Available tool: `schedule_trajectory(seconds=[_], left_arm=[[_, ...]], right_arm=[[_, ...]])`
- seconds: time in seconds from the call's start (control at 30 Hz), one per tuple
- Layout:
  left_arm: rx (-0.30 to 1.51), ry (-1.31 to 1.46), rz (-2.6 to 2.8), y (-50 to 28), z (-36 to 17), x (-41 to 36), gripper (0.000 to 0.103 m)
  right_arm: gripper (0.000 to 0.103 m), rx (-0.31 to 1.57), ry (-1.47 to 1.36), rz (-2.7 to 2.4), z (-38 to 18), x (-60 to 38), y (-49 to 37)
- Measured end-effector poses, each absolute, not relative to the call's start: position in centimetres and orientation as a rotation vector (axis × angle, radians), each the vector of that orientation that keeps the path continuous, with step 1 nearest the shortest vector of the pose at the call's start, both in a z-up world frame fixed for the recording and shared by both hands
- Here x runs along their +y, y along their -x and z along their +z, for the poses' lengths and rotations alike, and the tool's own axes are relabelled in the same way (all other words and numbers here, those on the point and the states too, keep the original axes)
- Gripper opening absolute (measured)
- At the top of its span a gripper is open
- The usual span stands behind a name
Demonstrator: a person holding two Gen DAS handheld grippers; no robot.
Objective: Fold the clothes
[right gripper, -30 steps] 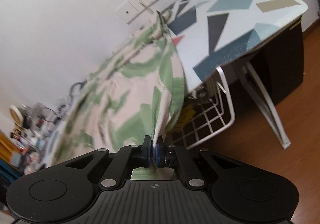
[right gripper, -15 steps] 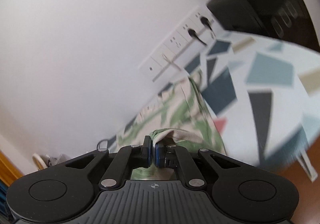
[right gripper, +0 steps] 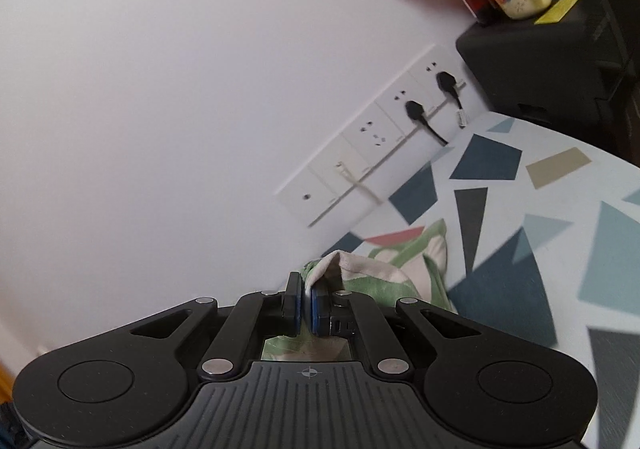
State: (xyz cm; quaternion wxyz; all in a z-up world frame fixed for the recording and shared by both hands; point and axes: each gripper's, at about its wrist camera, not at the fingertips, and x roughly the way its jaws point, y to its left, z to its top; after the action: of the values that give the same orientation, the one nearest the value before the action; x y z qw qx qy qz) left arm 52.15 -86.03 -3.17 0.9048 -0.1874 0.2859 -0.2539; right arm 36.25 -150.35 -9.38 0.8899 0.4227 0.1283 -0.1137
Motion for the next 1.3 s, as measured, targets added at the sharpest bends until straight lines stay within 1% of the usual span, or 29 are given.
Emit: schedule_trajectory(seconds=[0.13,0.23,0.33,0.4,0.43,0.47,0.5,0.53,0.57,0.6,0.67,0.8,0.83,0.9,0.97,1.07,1.1,1.13,1.17,1.2,1.27,1.3], left_arm=[[0.616,0.371,-0.532,-58.5,-4.4,-88.7,0.005],[0.645,0.31,-0.543,-62.8,-5.9,-91.1,0.005],[0.752,0.259,-0.551,-66.6,-9.0,-93.8,0.006],[0.856,0.174,-0.562,-68.0,-11.2,-95.6,0.006],[0.907,0.131,-0.567,-68.7,-12.3,-96.5,0.013],[0.958,0.087,-0.571,-69.3,-13.3,-97.4,0.024],[0.981,0.037,-0.576,-69.6,-13.8,-98.0,0.031],[0.985,-0.005,-0.57,-69.7,-14.0,-98.3,0.048],[0.975,-0.029,-0.562,-69.7,-13.8,-98.4,0.063],[0.946,-0.008,-0.568,-69.3,-13.1,-97.9,0.068],[0.91,0.055,-0.595,-68.6,-11.6,-96.8,0.078],[0.872,0.135,-0.637,-63.8,-9.3,-93.7,0.084],[0.873,0.135,-0.599,-62.6,-9.0,-93.3,0.087],[0.892,0.166,-0.504,-58.5,-9.7,-91.1,0.089],[0.953,0.257,-0.419,-54.8,-11.1,-88.6,0.089],[1.078,0.486,-0.314,-51.3,-14.3,-85.2,0.088],[1.122,0.574,-0.277,-50.4,-15.4,-84.3,0.089],[1.159,0.643,-0.244,-50.2,-16.5,-83.8,0.088],[1.194,0.713,-0.211,-49.9,-17.6,-83.3,0.09],[1.168,0.749,-0.206,-49.8,-17.7,-83.1,0.092],[1.098,0.738,-0.2,-50.1,-17.4,-83.5,0.092],[1.091,0.726,-0.19,-50.6,-17.6,-84.0,0.092]], right_arm=[[0.004,0.283,-0.869,-0.281,-9.8,-152.5,-41.8],[0.004,0.295,-0.876,-0.321,-10.8,-154.3,-45.9],[0.004,0.363,-0.919,-0.393,-13.2,-156.3,-49.4],[0.004,0.343,-0.947,-0.433,-13.9,-156.1,-49.0],[0.005,0.328,-0.96,-0.452,-14.1,-155.9,-48.7],[0.009,0.314,-0.973,-0.471,-14.3,-155.7,-48.3],[0.022,0.299,-0.986,-0.49,-14.6,-155.5,-48.0],[0.031,0.284,-0.999,-0.509,-14.8,-155.3,-47.6],[0.054,0.269,-1.012,-0.528,-15.0,-155.1,-47.3],[0.077,0.254,-1.025,-0.547,-15.3,-154.9,-46.9],[0.096,0.224,-1.051,-0.585,-15.8,-154.4,-46.2],[0.096,0.163,-1.1,-0.66,-16.7,-153.6,-44.8],[0.096,0.147,-1.113,-0.679,-16.9,-153.4,-44.4],[0.096,0.179,-1.085,-0.707,-17.1,-151.4,-41.5],[0.096,0.218,-1.051,-0.733,-17.2,-149.2,-38.4],[0.096,0.271,-1.026,-0.786,-17.4,-146.8,-34.0],[0.095,0.289,-1.043,-0.783,-17.8,-146.6,-33.0],[0.091,0.308,-1.062,-0.776,-18.3,-146.4,-32.2],[0.079,0.336,-1.084,-0.753,-18.9,-146.5,-31.8],[0.075,0.357,-1.106,-0.74,-19.4,-146.6,-32.0],[0.076,0.394,-1.148,-0.721,-20.4,-146.8,-32.6],[0.077,0.412,-1.169,-0.711,-20.9,-146.9,-32.9]])
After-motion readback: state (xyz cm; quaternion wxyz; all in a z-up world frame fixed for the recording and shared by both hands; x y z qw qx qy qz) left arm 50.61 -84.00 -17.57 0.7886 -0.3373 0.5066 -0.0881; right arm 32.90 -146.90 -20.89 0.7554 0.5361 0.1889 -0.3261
